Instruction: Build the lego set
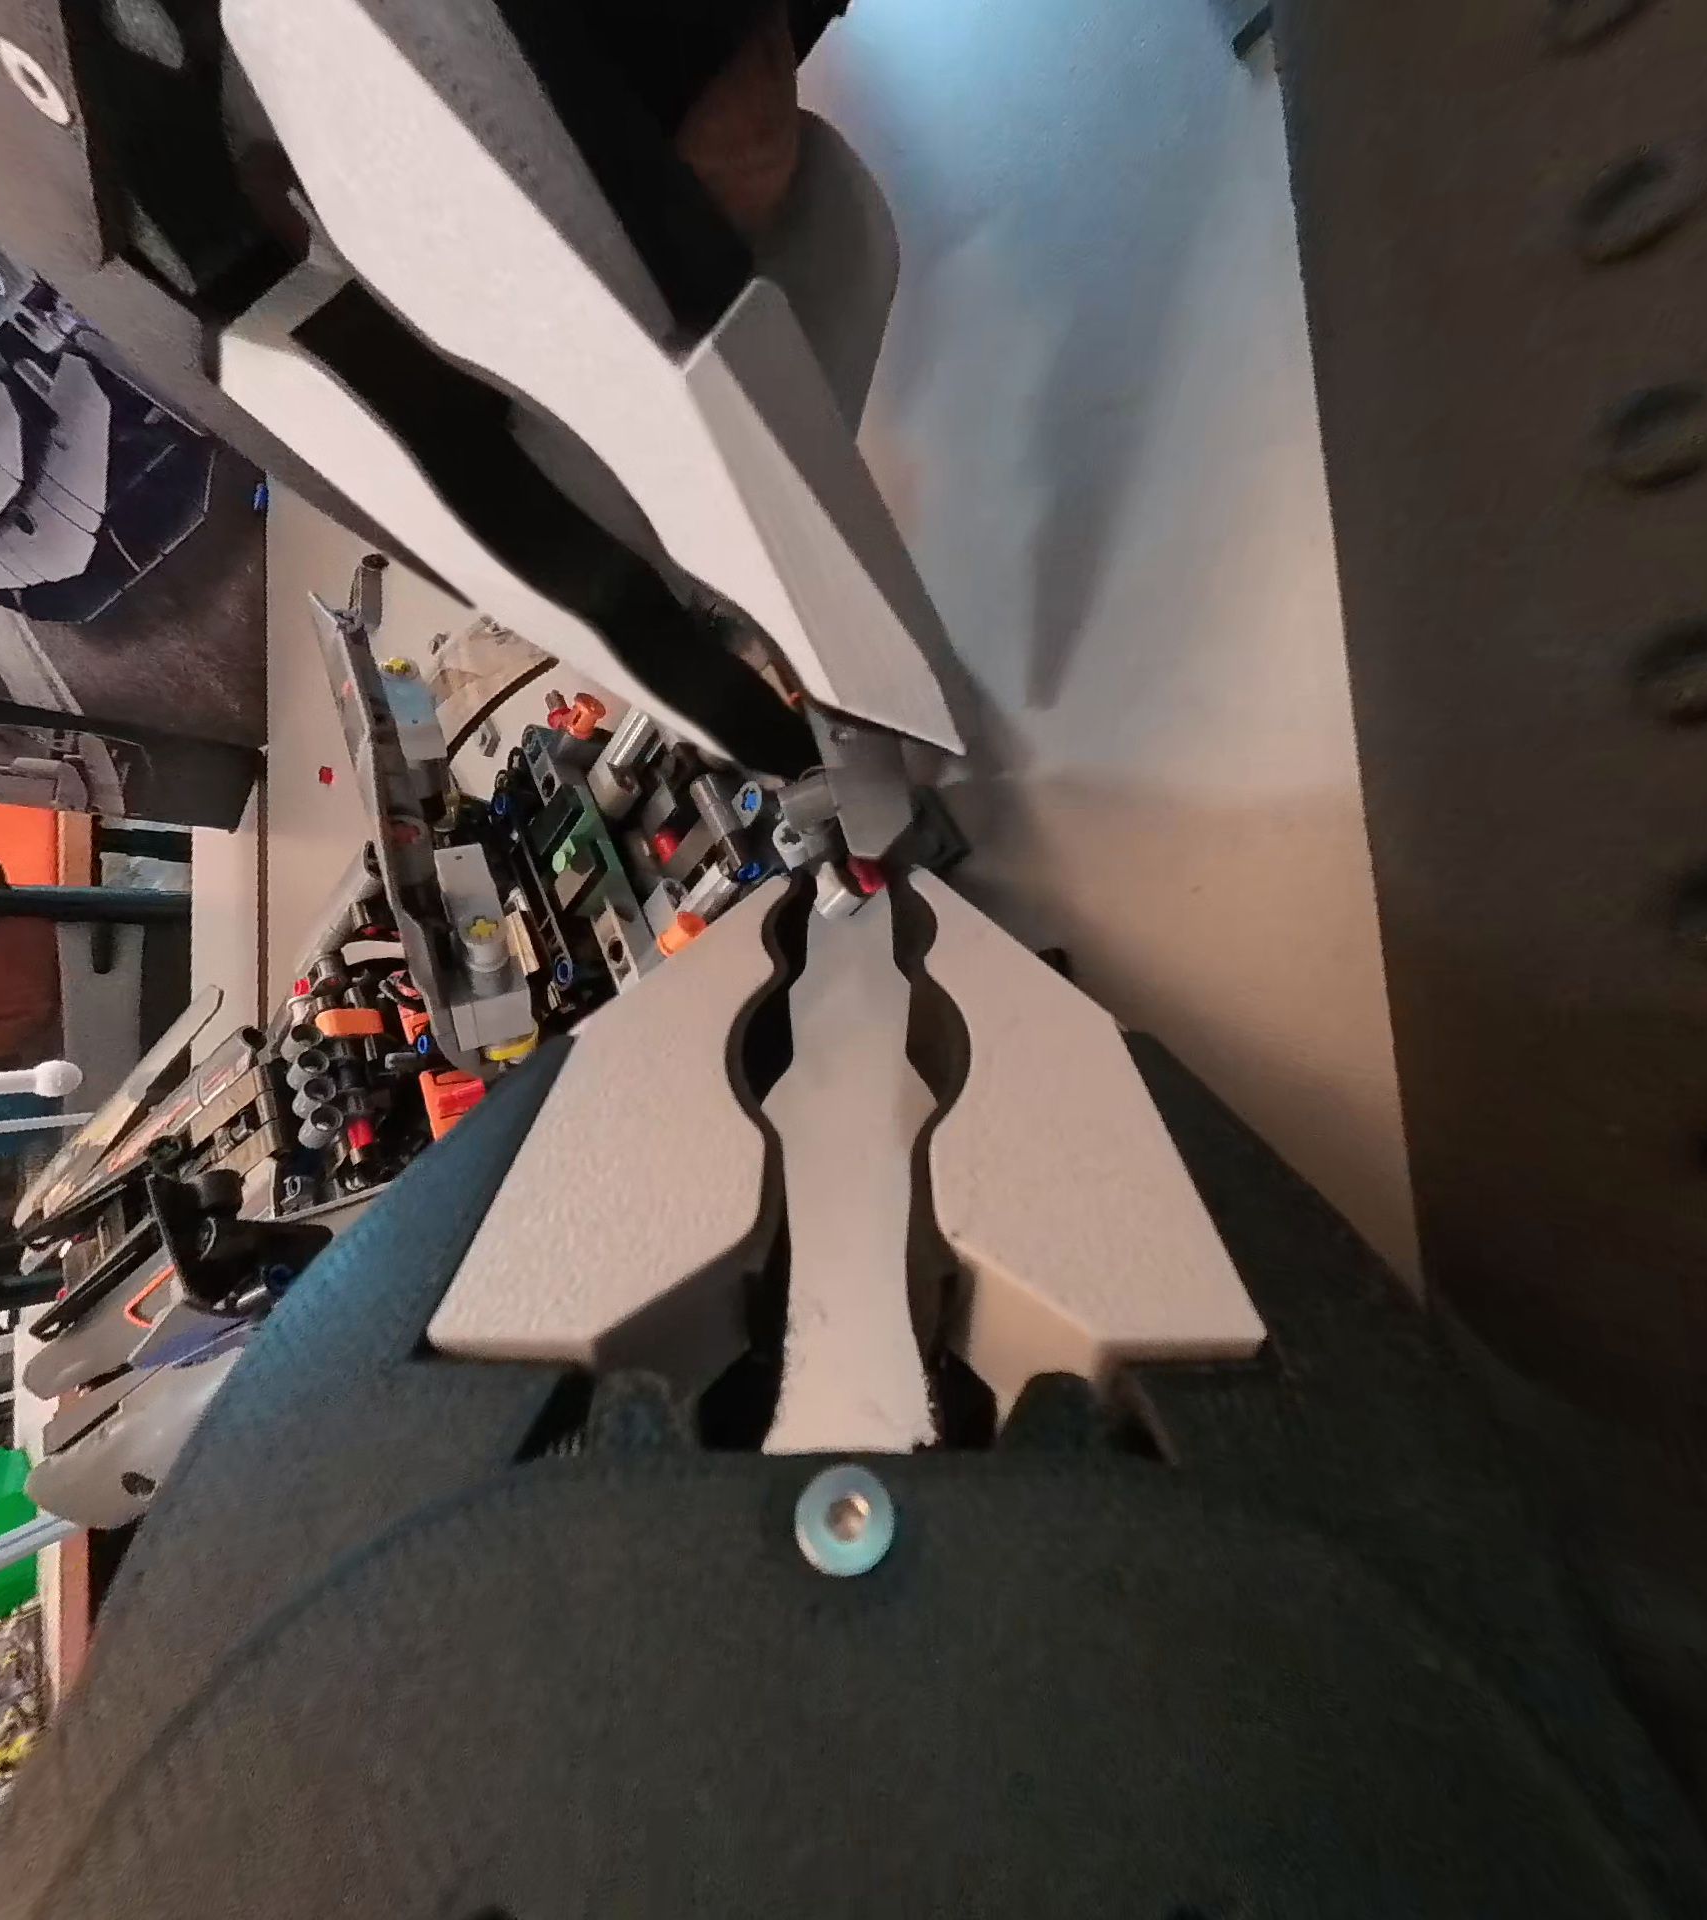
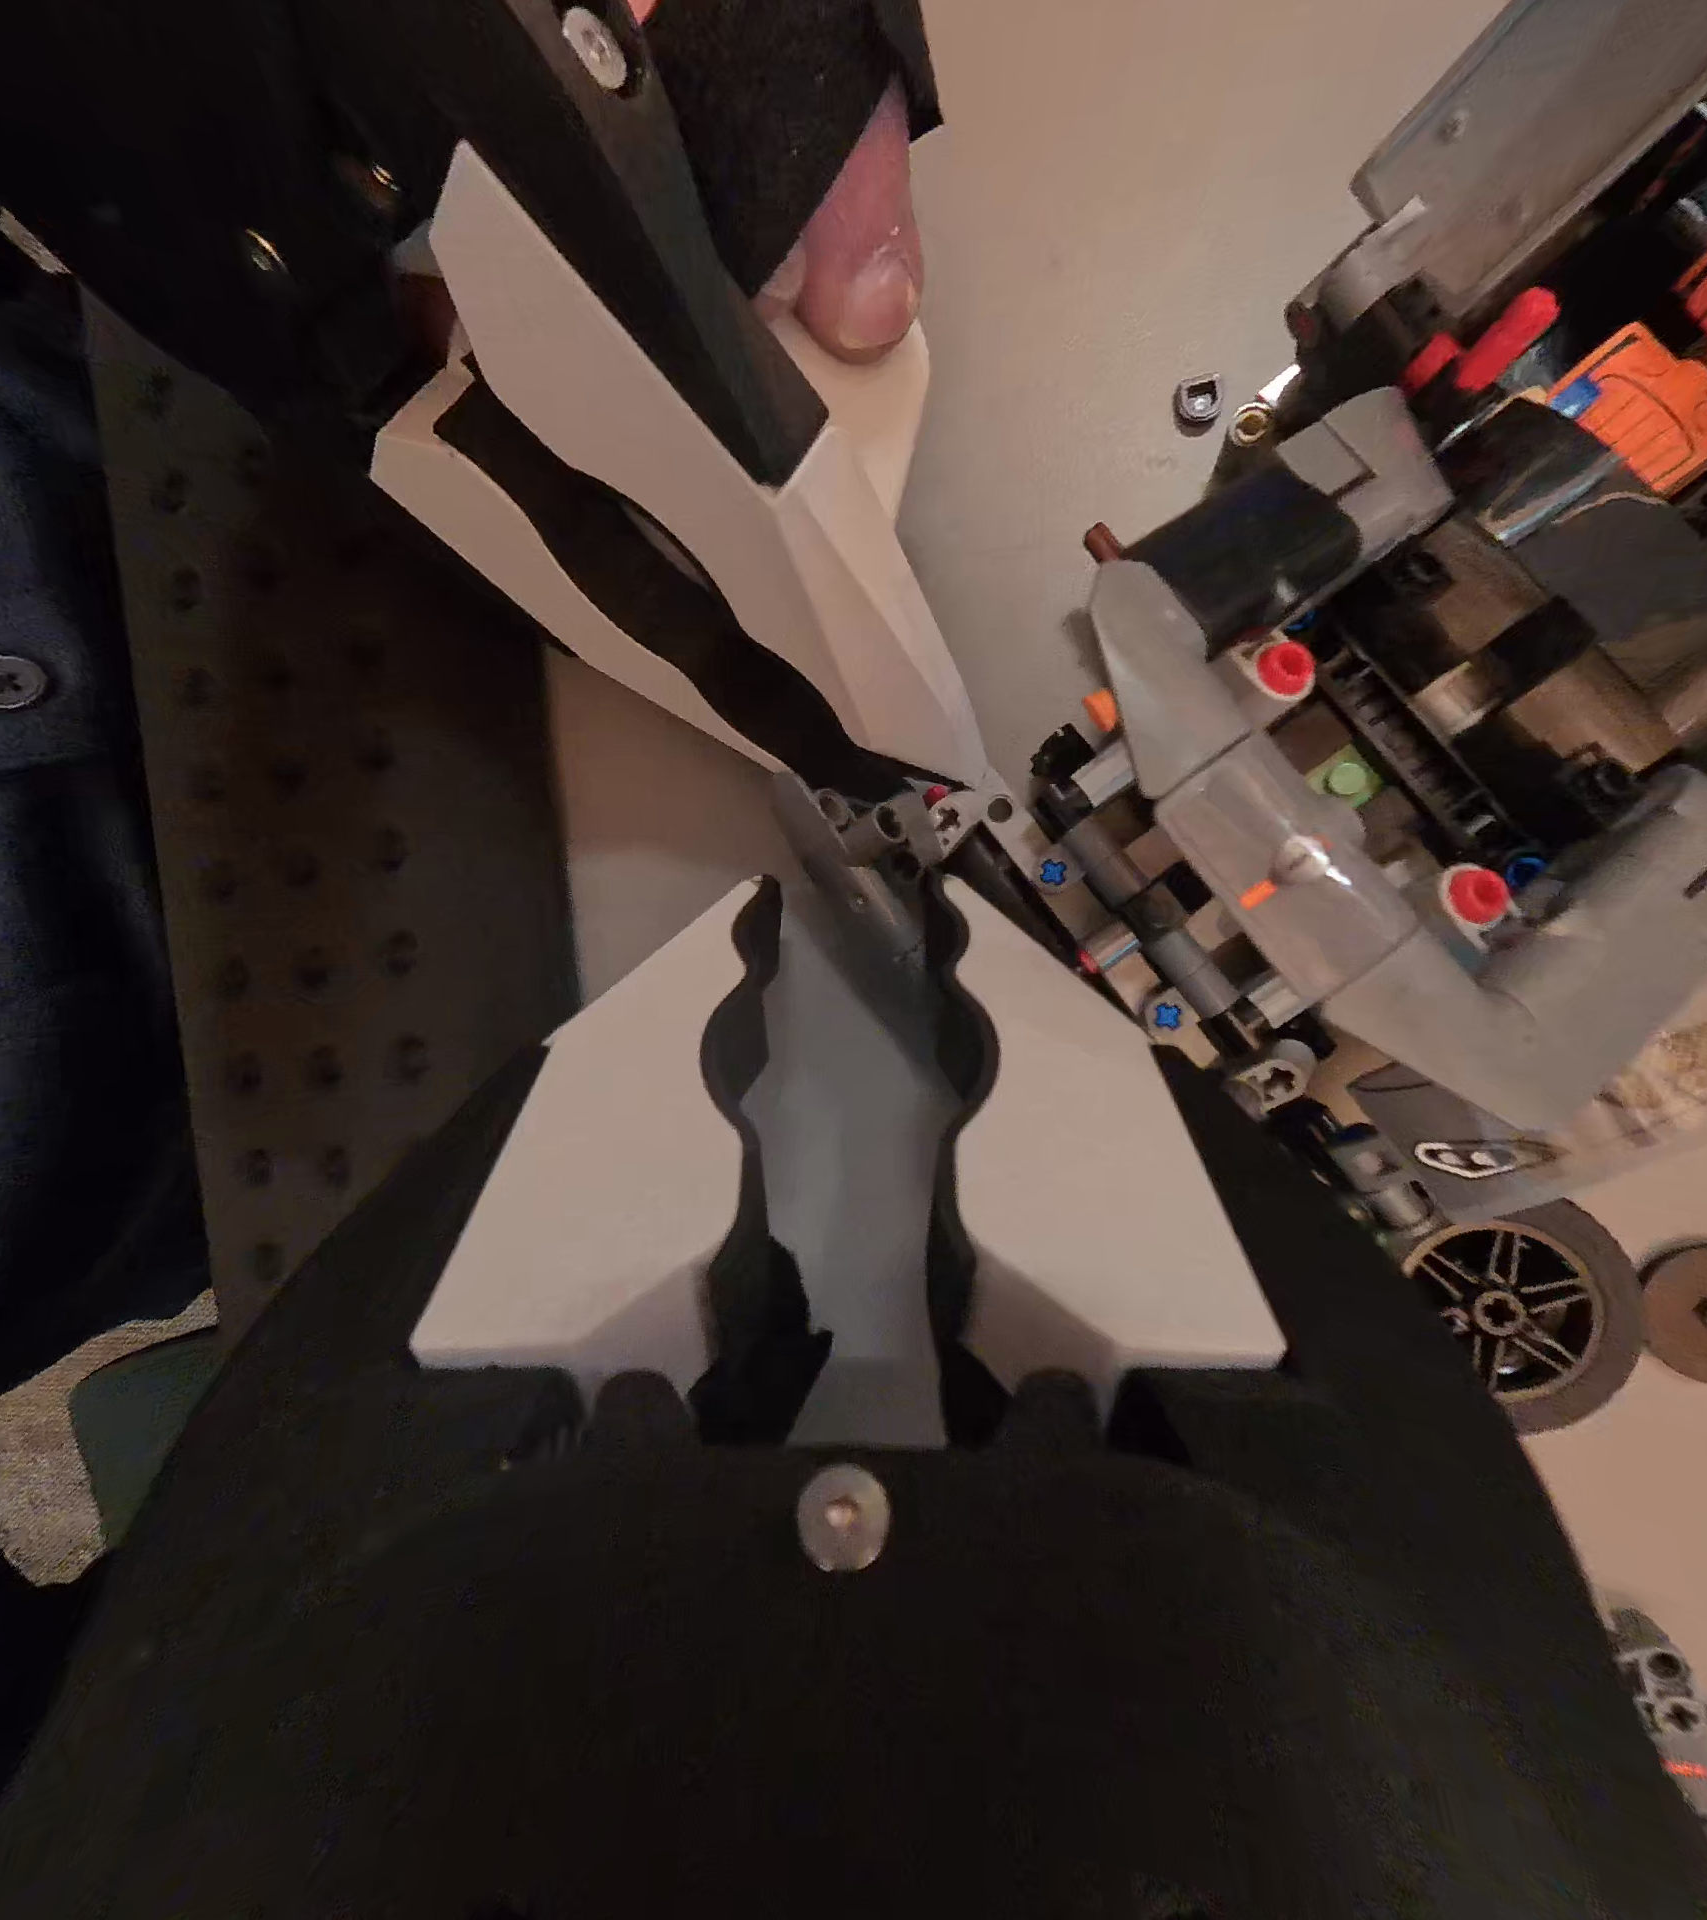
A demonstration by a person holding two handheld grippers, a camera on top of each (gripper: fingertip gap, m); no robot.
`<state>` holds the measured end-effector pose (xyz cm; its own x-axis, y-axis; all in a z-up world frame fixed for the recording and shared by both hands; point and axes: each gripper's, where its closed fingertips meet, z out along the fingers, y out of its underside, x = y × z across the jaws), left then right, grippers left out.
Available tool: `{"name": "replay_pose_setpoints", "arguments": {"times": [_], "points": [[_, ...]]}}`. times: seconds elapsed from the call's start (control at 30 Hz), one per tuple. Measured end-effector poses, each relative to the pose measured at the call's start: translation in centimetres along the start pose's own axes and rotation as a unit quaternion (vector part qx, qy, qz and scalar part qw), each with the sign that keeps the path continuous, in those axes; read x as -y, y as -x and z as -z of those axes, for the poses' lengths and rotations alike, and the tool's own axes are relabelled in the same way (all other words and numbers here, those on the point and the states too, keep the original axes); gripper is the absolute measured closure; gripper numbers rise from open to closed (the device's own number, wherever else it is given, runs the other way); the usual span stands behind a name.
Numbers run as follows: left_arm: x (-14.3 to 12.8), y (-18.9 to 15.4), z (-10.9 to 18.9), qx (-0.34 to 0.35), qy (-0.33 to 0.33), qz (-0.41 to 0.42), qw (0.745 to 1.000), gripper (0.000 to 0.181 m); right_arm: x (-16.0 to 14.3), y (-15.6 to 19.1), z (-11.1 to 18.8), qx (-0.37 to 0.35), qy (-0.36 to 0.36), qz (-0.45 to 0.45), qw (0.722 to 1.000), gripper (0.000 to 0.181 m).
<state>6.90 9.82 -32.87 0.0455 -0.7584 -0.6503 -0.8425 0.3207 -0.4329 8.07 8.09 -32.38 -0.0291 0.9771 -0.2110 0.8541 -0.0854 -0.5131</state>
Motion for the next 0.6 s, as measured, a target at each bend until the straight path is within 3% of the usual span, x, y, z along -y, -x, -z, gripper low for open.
{"name": "replay_pose_setpoints", "arguments": {"times": [0.13,0.6], "points": [[0.0,0.0,0.1,0.004,0.001,-0.002,1.0,0.17,0.0,0.0,-0.2,0.001,0.001,0.0,1.0,0.163],[0.2,1.1,0.8,0.043,-0.004,-0.005,0.999,0.167,1.0,0.3,1.0,0.04,-0.05,-0.034,0.997,0.163]]}}
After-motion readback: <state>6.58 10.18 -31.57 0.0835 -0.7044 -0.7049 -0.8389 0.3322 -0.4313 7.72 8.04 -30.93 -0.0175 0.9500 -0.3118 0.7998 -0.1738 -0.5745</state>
